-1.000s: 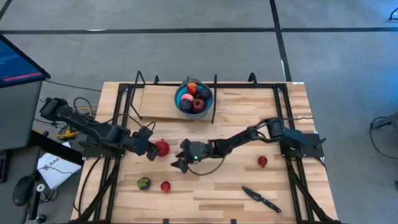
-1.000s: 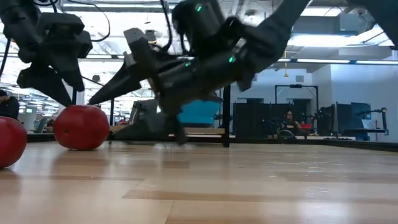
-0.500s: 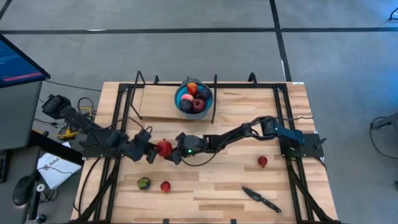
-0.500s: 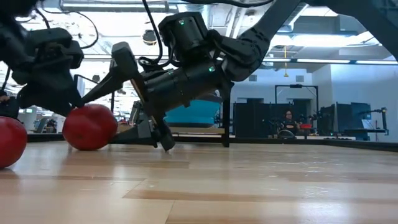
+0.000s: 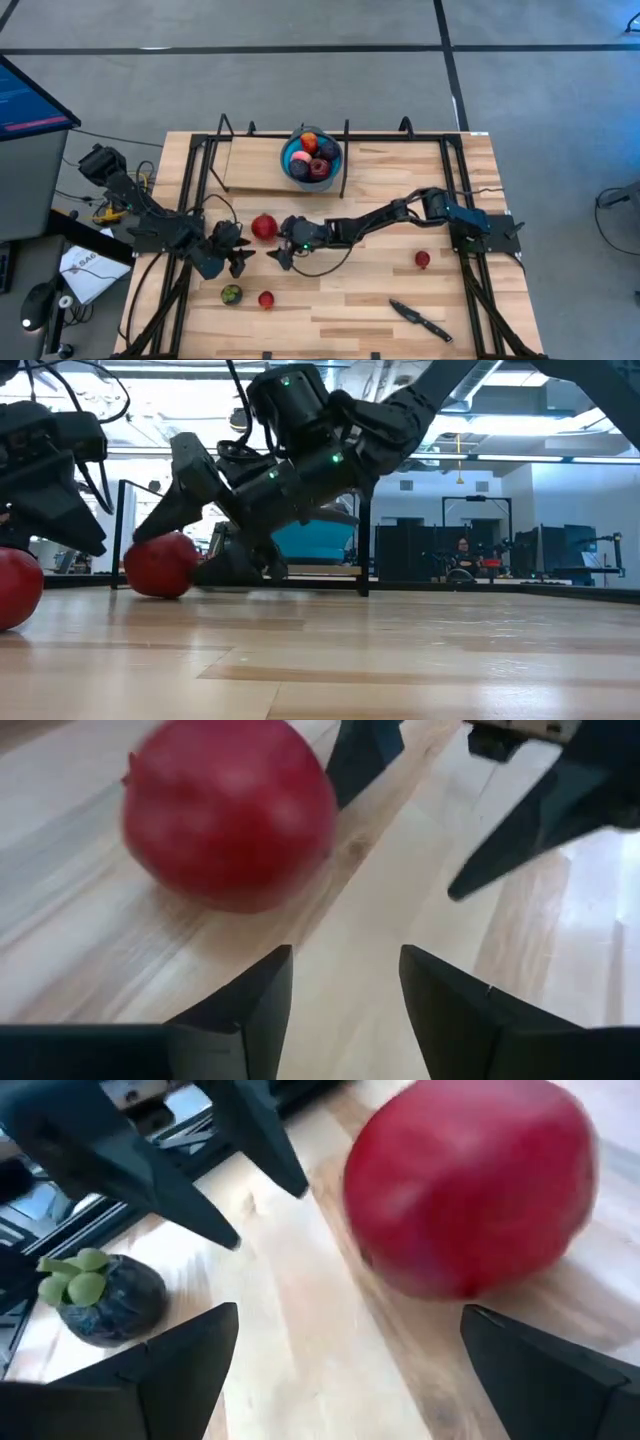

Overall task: Pick & Place Fruit
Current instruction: Put the top left red pomegranate into the blue strainer bowl on the shelf

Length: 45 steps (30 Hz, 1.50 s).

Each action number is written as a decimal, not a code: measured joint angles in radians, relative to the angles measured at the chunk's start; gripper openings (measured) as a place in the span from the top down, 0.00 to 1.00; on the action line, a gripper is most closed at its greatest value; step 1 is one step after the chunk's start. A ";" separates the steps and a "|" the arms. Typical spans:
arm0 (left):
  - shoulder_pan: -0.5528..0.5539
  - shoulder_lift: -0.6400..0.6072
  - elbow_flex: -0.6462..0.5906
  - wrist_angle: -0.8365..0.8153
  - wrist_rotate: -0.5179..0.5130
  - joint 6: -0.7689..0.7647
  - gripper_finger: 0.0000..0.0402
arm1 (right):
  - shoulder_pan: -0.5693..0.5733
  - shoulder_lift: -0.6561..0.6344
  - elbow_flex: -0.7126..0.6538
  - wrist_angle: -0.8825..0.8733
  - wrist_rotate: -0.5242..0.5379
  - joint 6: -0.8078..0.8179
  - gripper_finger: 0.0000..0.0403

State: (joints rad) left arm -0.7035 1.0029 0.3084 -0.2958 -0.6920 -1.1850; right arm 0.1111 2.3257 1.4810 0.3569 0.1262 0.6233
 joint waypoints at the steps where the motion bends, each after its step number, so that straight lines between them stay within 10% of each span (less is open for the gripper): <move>1: -0.003 0.011 0.000 0.002 -0.004 0.000 0.56 | -0.001 -0.003 0.003 -0.021 0.000 -0.003 0.07; 14: 0.037 -0.159 0.016 0.007 0.023 -0.041 0.61 | 0.020 -0.073 0.003 -0.350 0.107 -0.040 0.07; 24: 0.148 -0.358 0.039 0.112 -0.062 0.655 0.64 | 0.010 -0.076 0.003 -0.308 0.108 -0.058 0.07; 34: 0.331 -0.243 0.039 0.113 0.304 1.009 0.30 | 0.020 -0.076 0.003 -0.300 0.108 -0.077 0.07; 45: 0.370 0.055 0.144 0.106 0.381 1.342 0.07 | 0.019 -0.076 0.003 -0.297 0.108 -0.076 0.07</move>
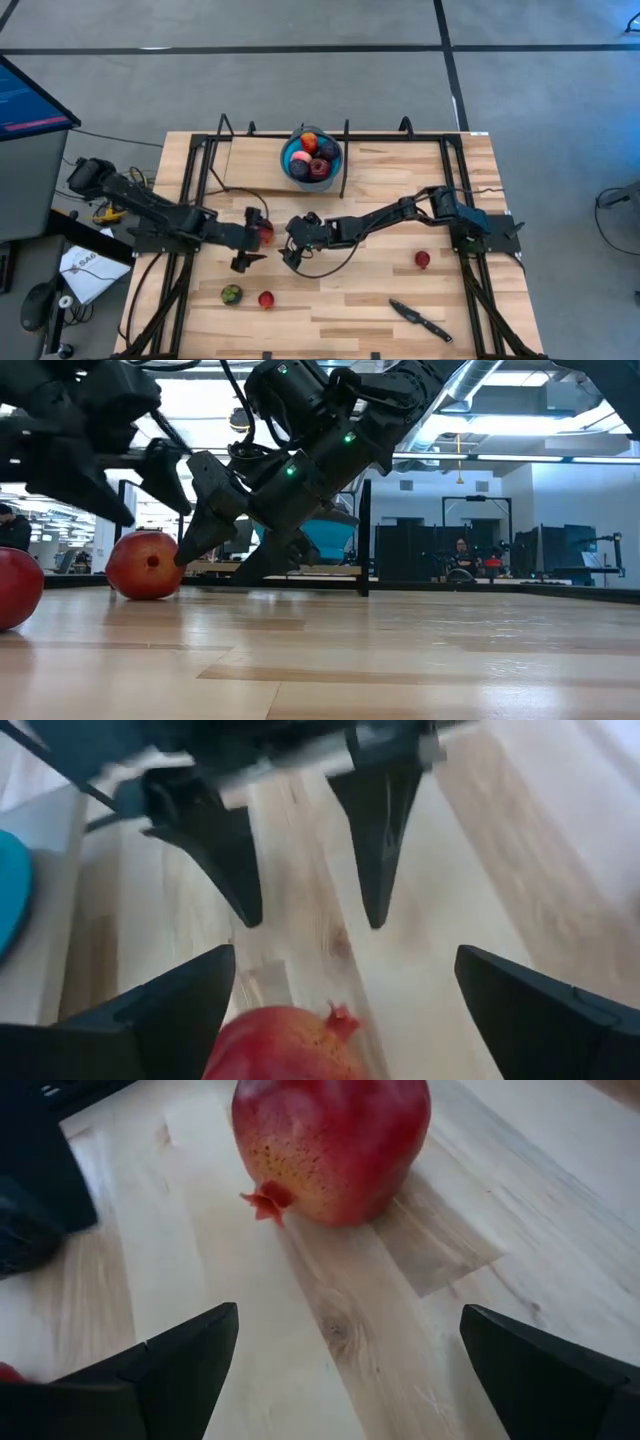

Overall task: Pick & Place Fruit
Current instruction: Put the top left red pomegranate into the blue strainer bowl on the shelf

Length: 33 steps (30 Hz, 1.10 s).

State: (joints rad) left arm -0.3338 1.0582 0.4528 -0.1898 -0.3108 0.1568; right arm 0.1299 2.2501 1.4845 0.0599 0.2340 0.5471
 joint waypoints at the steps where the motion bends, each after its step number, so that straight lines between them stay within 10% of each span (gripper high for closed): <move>1: 0.005 0.024 0.012 -0.015 0.001 0.011 0.07 | 0.000 0.000 0.000 0.000 0.000 0.001 0.07; 33: 0.227 0.230 0.201 -0.372 0.104 0.267 0.06 | 0.021 0.000 0.001 -0.006 0.000 -0.008 0.07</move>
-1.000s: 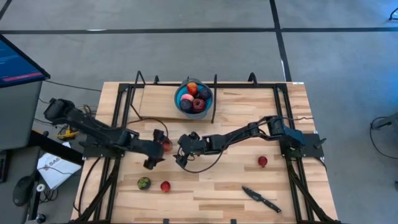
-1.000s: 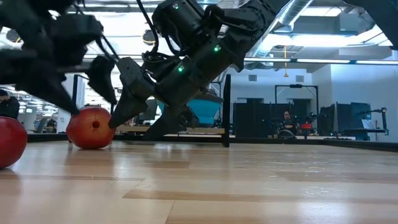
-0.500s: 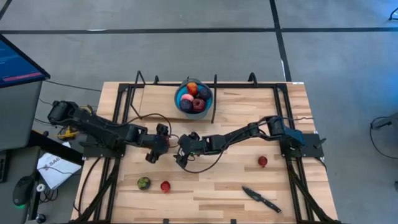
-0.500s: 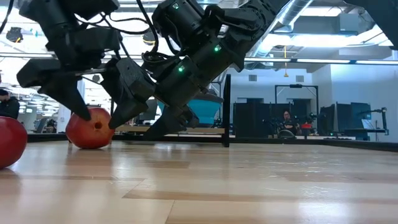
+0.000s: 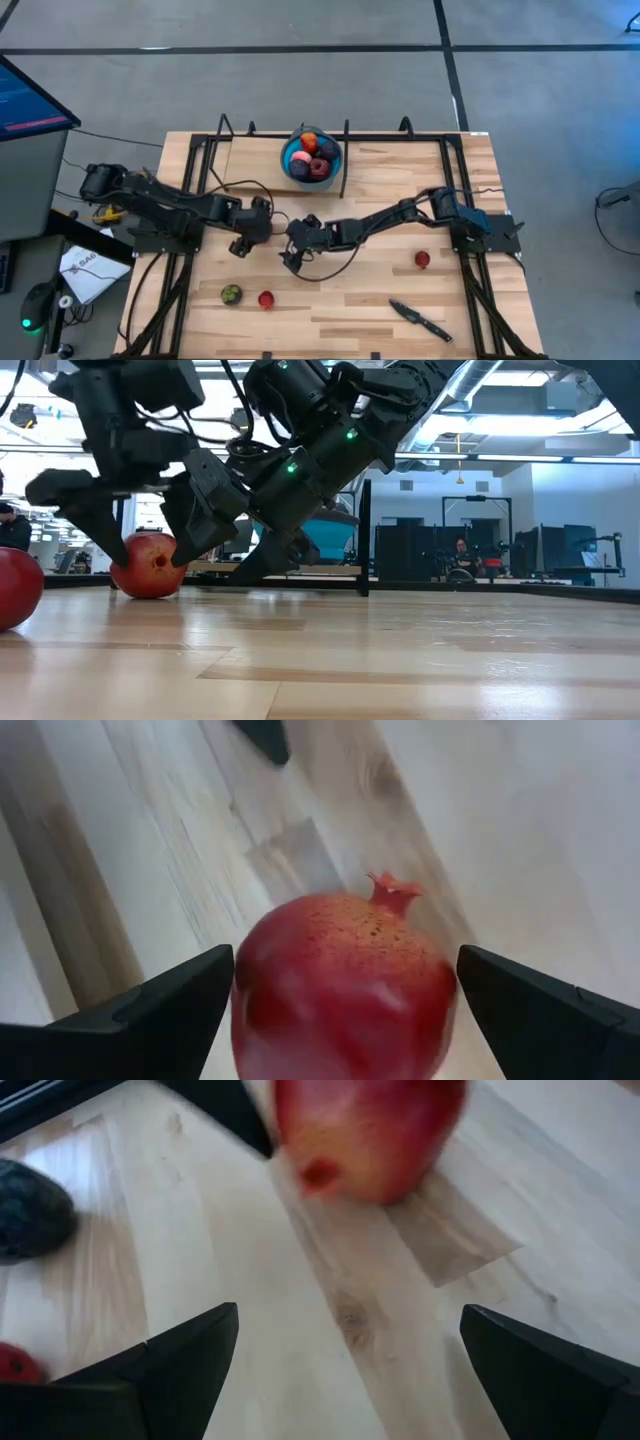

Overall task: Pick & Place Fruit
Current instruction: Put the top left red pomegranate into the blue strainer bowl on the shelf

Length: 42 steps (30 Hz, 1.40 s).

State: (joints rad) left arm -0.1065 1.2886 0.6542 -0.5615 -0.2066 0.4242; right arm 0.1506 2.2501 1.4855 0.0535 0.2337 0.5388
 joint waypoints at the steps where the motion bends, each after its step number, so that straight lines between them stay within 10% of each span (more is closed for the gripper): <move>1: 0.009 0.010 0.000 0.002 0.000 0.014 0.06 | 0.001 0.000 0.000 -0.001 0.000 -0.001 0.07; 32: 0.046 0.023 -0.001 -0.055 0.065 -0.059 0.15 | 0.056 -0.026 -0.001 -0.098 0.004 -0.044 0.07; 42: 0.052 -0.171 0.000 0.347 0.187 -0.280 0.13 | 0.181 -0.179 -0.046 -0.445 0.244 -0.005 0.07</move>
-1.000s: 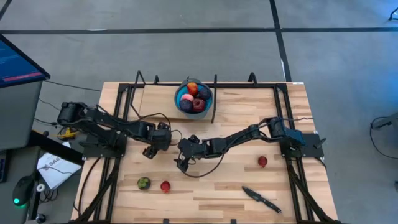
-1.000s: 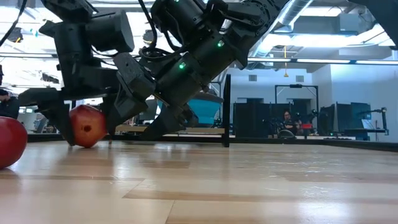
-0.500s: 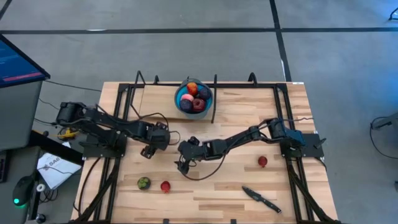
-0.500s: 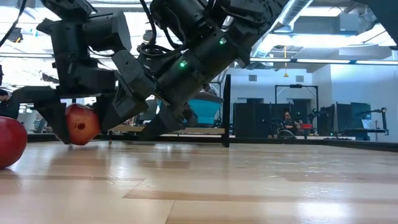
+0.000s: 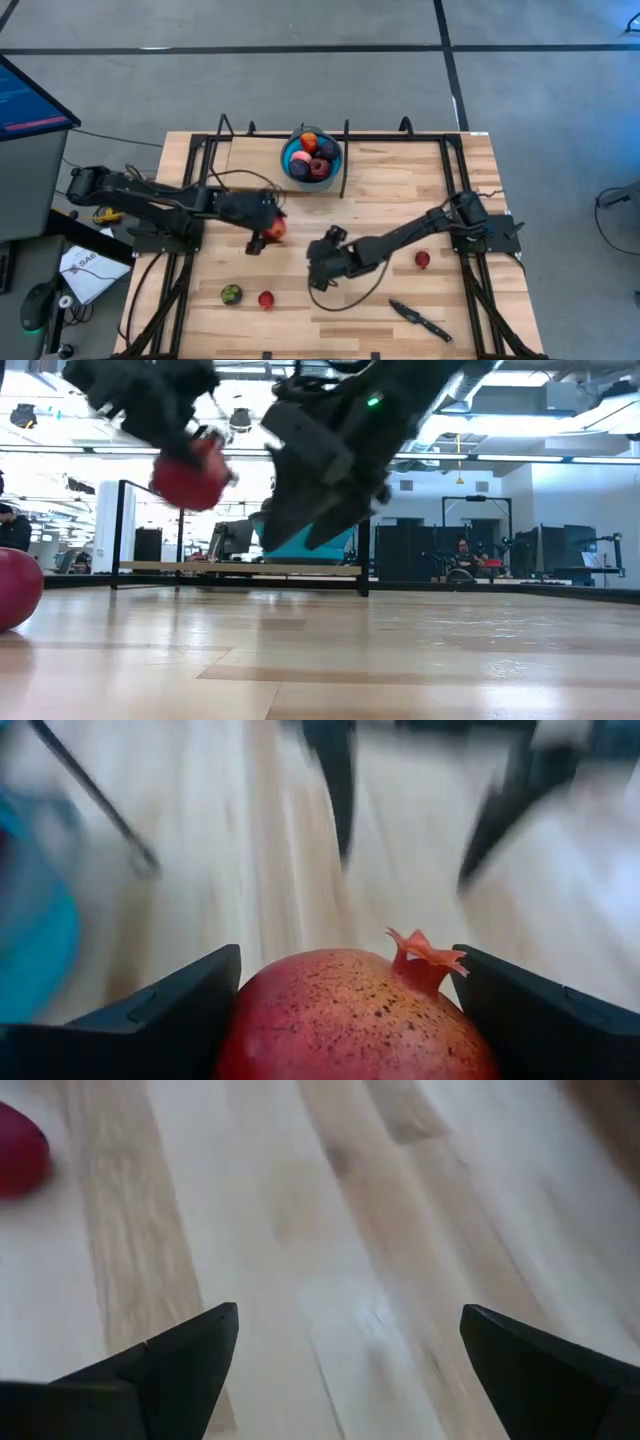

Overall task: Pick & Place Fruit
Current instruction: Put the top left red pomegranate into the blue strainer bowl on the shelf

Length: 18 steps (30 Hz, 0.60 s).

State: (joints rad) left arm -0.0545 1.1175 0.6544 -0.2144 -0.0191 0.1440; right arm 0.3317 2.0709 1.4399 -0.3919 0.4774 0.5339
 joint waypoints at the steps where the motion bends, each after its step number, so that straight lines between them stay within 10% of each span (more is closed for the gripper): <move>1: 0.007 -0.007 0.000 0.063 0.000 -0.021 0.14 | 0.012 -0.017 -0.018 -0.012 0.026 0.026 0.07; 18: 0.595 0.303 0.002 0.961 0.149 -0.150 0.15 | 0.032 -0.074 -0.088 0.160 0.149 0.139 0.07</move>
State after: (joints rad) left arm 0.5405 1.4201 0.6559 0.7464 0.1300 -0.0063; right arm 0.3634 1.9966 1.3518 -0.2315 0.6262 0.6731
